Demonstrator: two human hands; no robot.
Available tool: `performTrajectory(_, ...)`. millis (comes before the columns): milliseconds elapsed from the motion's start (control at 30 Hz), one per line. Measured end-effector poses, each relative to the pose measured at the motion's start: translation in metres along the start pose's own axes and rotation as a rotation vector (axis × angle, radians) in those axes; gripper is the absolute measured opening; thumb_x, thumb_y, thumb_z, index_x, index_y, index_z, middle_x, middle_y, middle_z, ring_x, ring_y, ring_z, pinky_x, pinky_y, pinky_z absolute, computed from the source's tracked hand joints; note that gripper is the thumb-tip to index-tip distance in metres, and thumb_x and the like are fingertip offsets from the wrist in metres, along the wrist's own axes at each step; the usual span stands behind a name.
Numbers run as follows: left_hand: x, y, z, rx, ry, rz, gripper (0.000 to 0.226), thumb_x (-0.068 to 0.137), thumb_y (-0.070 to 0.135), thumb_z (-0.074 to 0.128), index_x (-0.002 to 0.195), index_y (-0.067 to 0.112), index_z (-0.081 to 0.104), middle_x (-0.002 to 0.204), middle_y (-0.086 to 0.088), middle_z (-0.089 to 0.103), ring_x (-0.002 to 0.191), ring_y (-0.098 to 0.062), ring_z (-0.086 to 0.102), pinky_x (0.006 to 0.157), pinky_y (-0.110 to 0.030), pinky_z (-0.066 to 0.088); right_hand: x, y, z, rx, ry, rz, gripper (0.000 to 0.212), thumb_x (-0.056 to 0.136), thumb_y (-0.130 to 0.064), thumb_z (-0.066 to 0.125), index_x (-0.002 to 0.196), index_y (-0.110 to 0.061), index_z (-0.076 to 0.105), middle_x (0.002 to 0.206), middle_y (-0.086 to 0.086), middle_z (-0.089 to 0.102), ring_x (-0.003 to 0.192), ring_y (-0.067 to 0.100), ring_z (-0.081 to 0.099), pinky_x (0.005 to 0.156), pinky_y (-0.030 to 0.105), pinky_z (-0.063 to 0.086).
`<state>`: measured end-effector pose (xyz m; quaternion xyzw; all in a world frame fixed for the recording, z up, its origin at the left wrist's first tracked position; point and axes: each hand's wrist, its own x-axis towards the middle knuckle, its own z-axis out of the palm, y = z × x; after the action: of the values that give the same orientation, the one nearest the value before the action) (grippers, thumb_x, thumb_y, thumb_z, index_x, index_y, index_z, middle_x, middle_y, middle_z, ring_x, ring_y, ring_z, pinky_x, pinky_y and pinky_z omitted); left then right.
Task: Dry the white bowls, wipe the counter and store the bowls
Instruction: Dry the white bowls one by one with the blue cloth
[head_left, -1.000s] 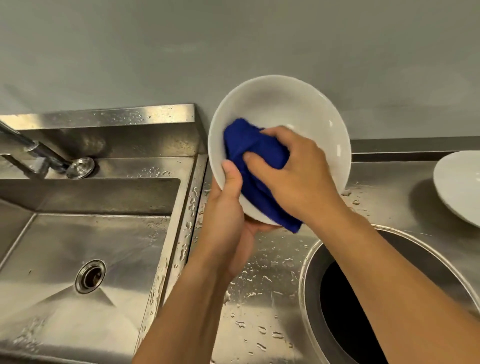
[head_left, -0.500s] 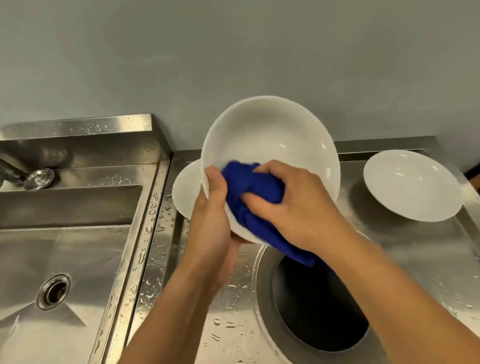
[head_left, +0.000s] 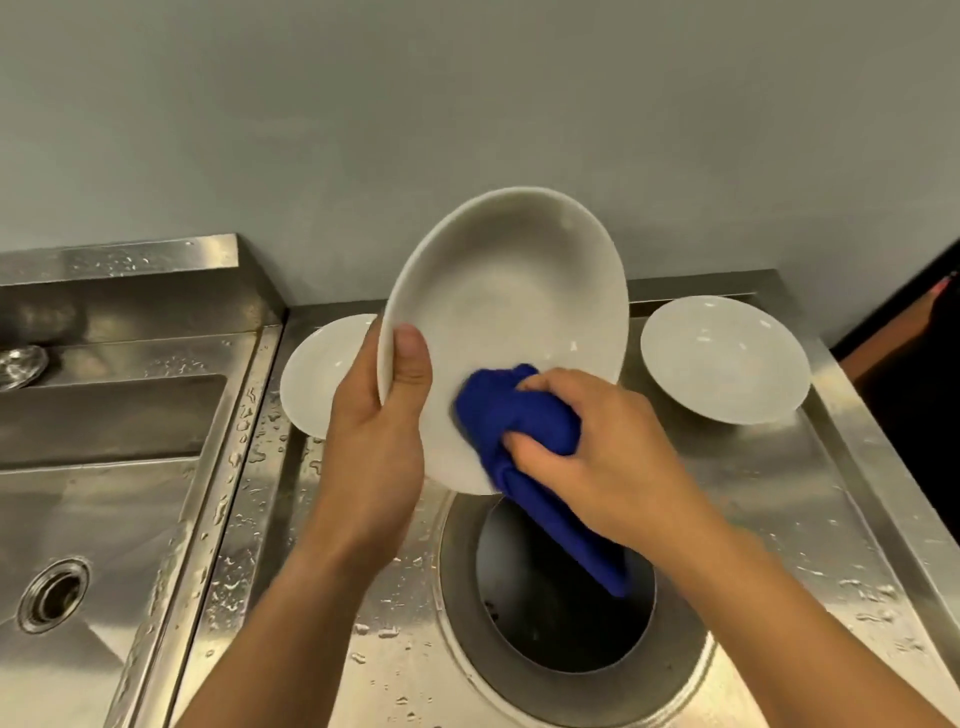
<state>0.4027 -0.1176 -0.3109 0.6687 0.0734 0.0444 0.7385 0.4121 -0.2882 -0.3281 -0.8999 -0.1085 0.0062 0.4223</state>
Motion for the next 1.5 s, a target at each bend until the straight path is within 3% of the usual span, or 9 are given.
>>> performTrajectory(133, -0.006, 0.000, 0.003, 0.203, 0.024, 0.077, 0.057, 0.088, 0.080, 0.042, 0.135, 0.053, 0.059, 0.124, 0.019, 0.074, 0.118, -0.012, 0.070, 0.102, -0.054, 0.059, -0.019, 0.029, -0.032, -0.200, 0.255, 0.105, 0.033, 0.084, -0.022, 0.077, 0.115, -0.023, 0.065, 0.105, -0.011, 0.061, 0.093, 0.005, 0.053, 0.078, 0.010, 0.034)
performTrajectory(267, -0.010, 0.012, 0.005, 0.251, 0.113, 0.157, 0.056, 0.088, 0.082, 0.037, 0.136, 0.059, 0.054, 0.126, 0.018, 0.071, 0.121, -0.017, 0.069, 0.098, -0.060, 0.059, -0.023, 0.022, -0.047, -0.093, 0.513, 0.100, 0.032, 0.083, -0.022, 0.077, 0.113, -0.022, 0.064, 0.104, -0.012, 0.062, 0.089, 0.000, 0.050, 0.082, -0.005, 0.032)
performTrajectory(400, -0.008, 0.018, 0.007, 0.252, 0.101, 0.192, 0.056, 0.090, 0.080, 0.037, 0.140, 0.059, 0.049, 0.135, 0.018, 0.067, 0.127, -0.018, 0.065, 0.096, -0.064, 0.058, -0.014, -0.007, -0.048, 0.068, 0.600, 0.016, 0.028, 0.085, -0.028, 0.074, 0.111, -0.028, 0.064, 0.105, -0.014, 0.067, 0.100, 0.001, 0.060, 0.084, 0.008, 0.043)
performTrajectory(600, -0.022, -0.008, 0.049, -0.067, 0.006, -0.076, 0.042, 0.091, 0.078, 0.050, 0.122, 0.055, 0.068, 0.129, 0.012, 0.077, 0.124, -0.013, 0.071, 0.105, -0.045, 0.056, 0.012, -0.025, -0.013, 0.146, 0.506, 0.062, 0.032, 0.091, -0.028, 0.072, 0.120, -0.022, 0.062, 0.114, -0.009, 0.064, 0.093, -0.002, 0.052, 0.085, -0.004, 0.032)
performTrajectory(733, -0.010, -0.028, 0.071, -0.170, 0.068, -0.134, 0.049, 0.087, 0.066, 0.049, 0.123, 0.039, 0.067, 0.115, 0.006, 0.082, 0.110, -0.016, 0.078, 0.083, -0.031, 0.065, -0.017, 0.031, -0.031, -0.014, 0.062, 0.072, 0.035, 0.086, -0.034, 0.073, 0.119, -0.031, 0.064, 0.108, -0.013, 0.066, 0.093, 0.000, 0.058, 0.077, 0.002, 0.038)
performTrajectory(967, 0.028, -0.068, 0.148, -0.216, 0.105, -0.455, 0.030, 0.106, 0.061, 0.043, 0.118, 0.040, 0.061, 0.098, 0.009, 0.085, 0.087, -0.022, 0.083, 0.056, -0.044, 0.065, -0.011, 0.126, -0.105, -0.119, 0.558, 0.216, 0.030, 0.090, -0.029, 0.071, 0.119, -0.030, 0.064, 0.105, -0.015, 0.059, 0.089, -0.015, 0.051, 0.082, -0.002, 0.035)
performTrajectory(1100, 0.067, -0.090, 0.202, -0.153, 0.126, -0.412, 0.027, 0.108, 0.058, 0.043, 0.112, 0.040, 0.063, 0.101, 0.007, 0.083, 0.088, -0.022, 0.081, 0.052, -0.037, 0.063, 0.011, 0.167, -0.128, -0.141, 0.575, 0.230, 0.025, 0.091, -0.033, 0.067, 0.116, -0.034, 0.064, 0.105, -0.016, 0.057, 0.086, 0.001, 0.053, 0.093, 0.030, 0.048)
performTrajectory(1233, 0.095, -0.124, 0.236, -0.072, 0.108, -0.347, 0.013, 0.110, 0.053, 0.044, 0.113, 0.053, 0.056, 0.117, 0.008, 0.072, 0.100, -0.022, 0.073, 0.053, -0.038, 0.064, 0.035, 0.209, -0.141, -0.125, 0.559, 0.235, 0.028, 0.090, -0.028, 0.070, 0.117, -0.027, 0.065, 0.104, -0.013, 0.054, 0.085, -0.011, 0.049, 0.077, -0.007, 0.031)
performTrajectory(1500, 0.122, -0.177, 0.255, 0.360, 0.025, -0.086, 0.017, 0.112, 0.040, 0.044, 0.108, 0.056, 0.049, 0.110, 0.024, 0.062, 0.102, -0.010, 0.068, 0.075, -0.037, 0.068, 0.047, 0.265, -0.131, -0.231, 0.407, 0.317, 0.029, 0.093, -0.030, 0.066, 0.122, -0.024, 0.064, 0.112, -0.006, 0.060, 0.090, 0.007, 0.048, 0.073, -0.004, 0.032)
